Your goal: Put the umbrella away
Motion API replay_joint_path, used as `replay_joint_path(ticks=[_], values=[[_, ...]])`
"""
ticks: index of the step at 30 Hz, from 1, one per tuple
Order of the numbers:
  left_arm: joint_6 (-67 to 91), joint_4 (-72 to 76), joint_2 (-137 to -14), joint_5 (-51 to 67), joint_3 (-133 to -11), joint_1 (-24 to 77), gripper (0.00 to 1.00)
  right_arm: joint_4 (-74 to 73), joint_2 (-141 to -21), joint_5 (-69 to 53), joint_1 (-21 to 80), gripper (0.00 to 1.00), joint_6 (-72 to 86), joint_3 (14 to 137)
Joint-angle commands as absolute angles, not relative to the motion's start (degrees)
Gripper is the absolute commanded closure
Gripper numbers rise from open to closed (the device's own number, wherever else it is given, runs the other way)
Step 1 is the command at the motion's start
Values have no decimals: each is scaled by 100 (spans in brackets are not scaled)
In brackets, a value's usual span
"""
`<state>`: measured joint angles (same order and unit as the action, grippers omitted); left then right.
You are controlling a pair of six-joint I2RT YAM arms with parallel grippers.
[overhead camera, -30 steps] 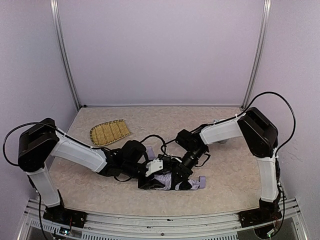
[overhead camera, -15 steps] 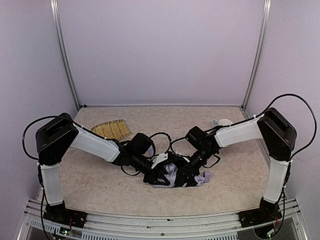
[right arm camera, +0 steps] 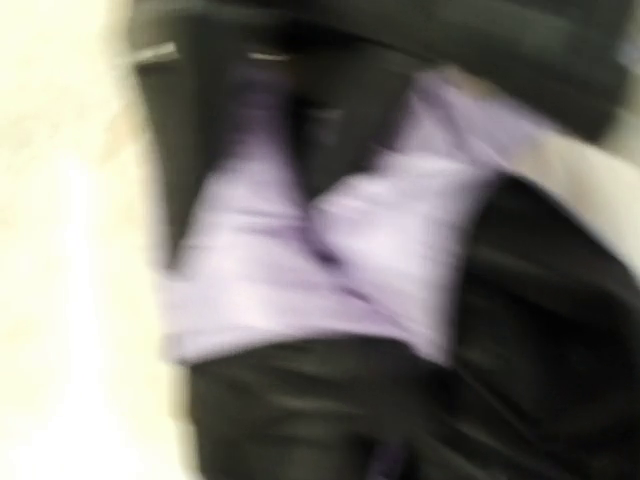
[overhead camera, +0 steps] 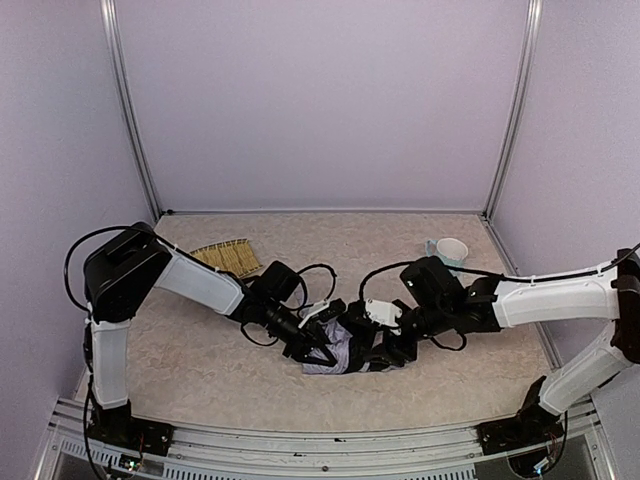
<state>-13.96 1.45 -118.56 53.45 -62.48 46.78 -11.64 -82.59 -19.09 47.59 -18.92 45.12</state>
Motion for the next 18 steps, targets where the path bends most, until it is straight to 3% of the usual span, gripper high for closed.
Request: replay_joint_path(ticks=[1, 7, 12, 16, 18], values=[[-1188, -1423, -12523, 4703, -5954, 4505, 80, -358, -8212, -399, 5769, 29, -2950, 4144], [-1222, -1633, -12693, 4756, -6136, 4500, 81, -295, -8919, 1007, 6168, 22, -3602, 4501], [-1272, -1713, -12721, 4775, -6204, 4500, 81, -447, -9391, 1121, 6241, 26, -3860, 4633], [-1344, -1803, -12767, 4819, -6268, 4500, 81, -610, -9764, 1229, 6324, 35, -3787, 4741], [-1390, -1873, -12788, 4842, -6324, 4500, 81, -691, -9896, 1222, 6357, 50, -3717, 4799]])
